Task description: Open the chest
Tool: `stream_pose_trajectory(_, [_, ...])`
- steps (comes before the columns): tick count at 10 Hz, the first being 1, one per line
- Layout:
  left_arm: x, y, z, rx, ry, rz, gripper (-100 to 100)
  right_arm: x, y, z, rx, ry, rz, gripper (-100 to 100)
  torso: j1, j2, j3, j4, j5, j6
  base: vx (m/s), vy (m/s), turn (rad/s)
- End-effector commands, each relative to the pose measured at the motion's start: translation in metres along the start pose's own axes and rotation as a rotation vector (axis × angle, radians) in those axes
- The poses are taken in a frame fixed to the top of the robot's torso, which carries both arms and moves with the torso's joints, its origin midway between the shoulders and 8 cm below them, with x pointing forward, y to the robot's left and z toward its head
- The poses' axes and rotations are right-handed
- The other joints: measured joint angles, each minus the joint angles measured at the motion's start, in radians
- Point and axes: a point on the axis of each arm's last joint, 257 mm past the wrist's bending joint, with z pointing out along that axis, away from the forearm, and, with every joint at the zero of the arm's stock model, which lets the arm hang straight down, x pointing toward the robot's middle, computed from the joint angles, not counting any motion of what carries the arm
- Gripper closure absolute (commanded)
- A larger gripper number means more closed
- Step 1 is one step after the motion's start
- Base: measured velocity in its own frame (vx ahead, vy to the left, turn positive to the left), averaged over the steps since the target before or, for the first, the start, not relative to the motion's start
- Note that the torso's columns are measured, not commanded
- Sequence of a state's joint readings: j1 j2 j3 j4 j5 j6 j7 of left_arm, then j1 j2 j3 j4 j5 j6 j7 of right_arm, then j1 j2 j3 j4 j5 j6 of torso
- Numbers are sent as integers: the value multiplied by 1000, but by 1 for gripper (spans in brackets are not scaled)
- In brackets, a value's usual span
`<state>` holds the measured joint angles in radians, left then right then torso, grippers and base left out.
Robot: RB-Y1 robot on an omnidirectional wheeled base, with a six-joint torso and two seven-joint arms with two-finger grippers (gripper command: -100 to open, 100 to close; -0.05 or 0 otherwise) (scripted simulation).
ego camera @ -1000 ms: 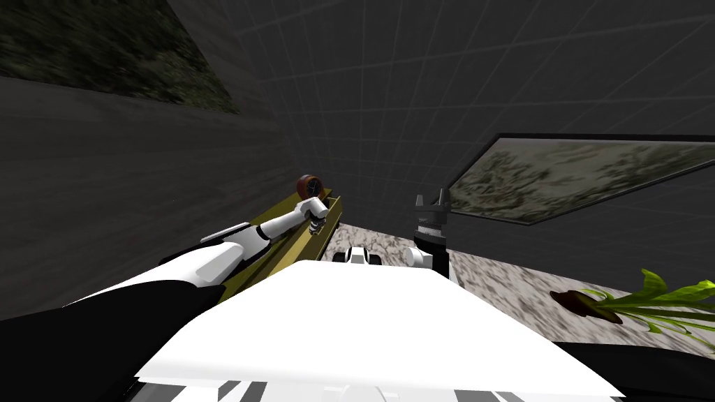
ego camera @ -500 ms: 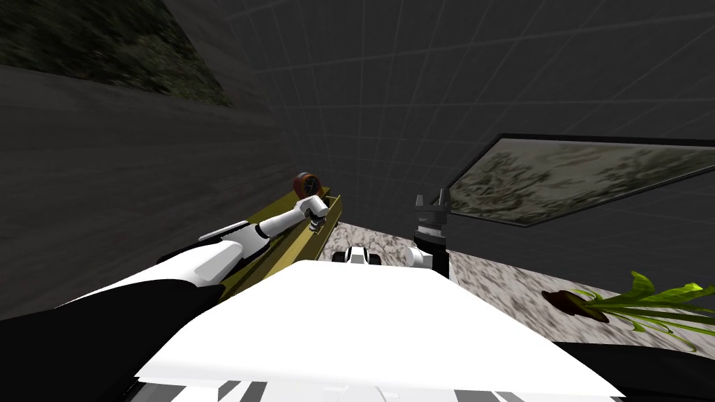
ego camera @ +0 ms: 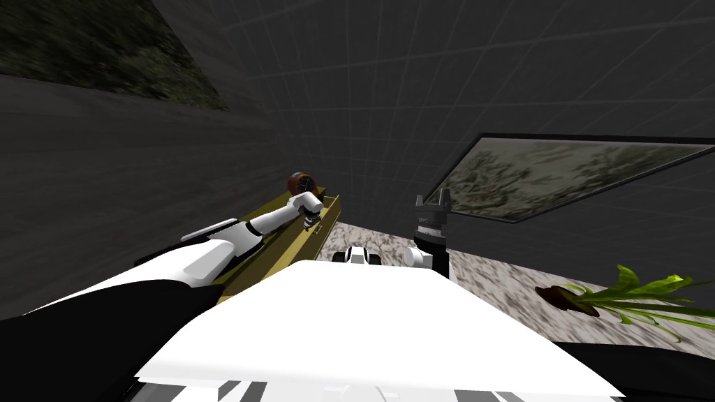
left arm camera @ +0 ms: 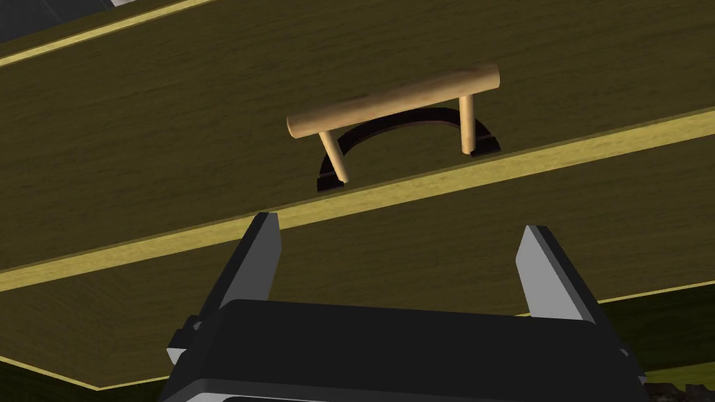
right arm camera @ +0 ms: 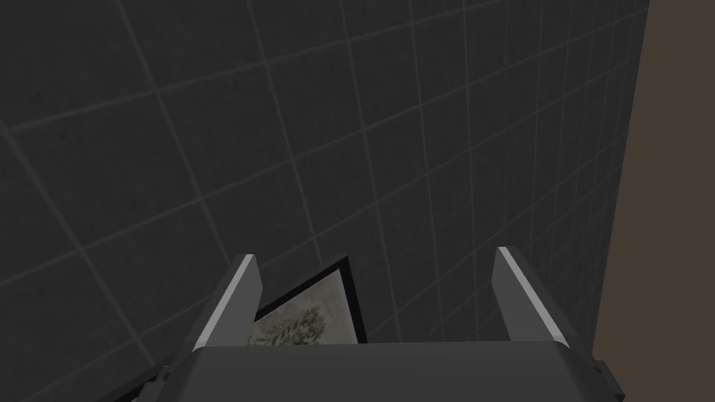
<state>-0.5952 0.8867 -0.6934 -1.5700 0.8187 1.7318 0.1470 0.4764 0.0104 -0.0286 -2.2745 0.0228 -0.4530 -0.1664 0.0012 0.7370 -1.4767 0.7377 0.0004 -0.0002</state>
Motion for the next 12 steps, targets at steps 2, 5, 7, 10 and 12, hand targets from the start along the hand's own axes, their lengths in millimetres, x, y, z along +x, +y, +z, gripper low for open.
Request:
stream_pose_trajectory(2, [-42, 13, -7, 1, 3, 0, -100, 0, 0, 0, 0, 0, 0, 0, -3, 2, 1, 1, -1, 0, -34, -105, -13])
stream_pose_trajectory(5, [-77, 24, -16, 9, 5, -5, -100, 0, 0, 0, 0, 0, 0, 0, -1, 1, 0, 0, 0, 0, -24, -100, -15])
stream_pose_trajectory(7, [-70, 25, -9, 7, 4, -4, 0, 0, 0, 0, 0, 0, 0, 0, 2, 0, 0, 0, 0, 0, -4, -28, 2])
stream_pose_trajectory(10, [-70, 25, -9, 7, 4, -4, 0, 0, 0, 0, 0, 0, 0, 0, 0, 1, 1, 0, 0, 0, 0, 0, 0])
stream_pose_trajectory(12, [-70, 25, -9, 7, 4, -4, 0, 0, 0, 0, 0, 0, 0, 0, -2, 1, 1, 0, -1, 0, 0, 0, 0])
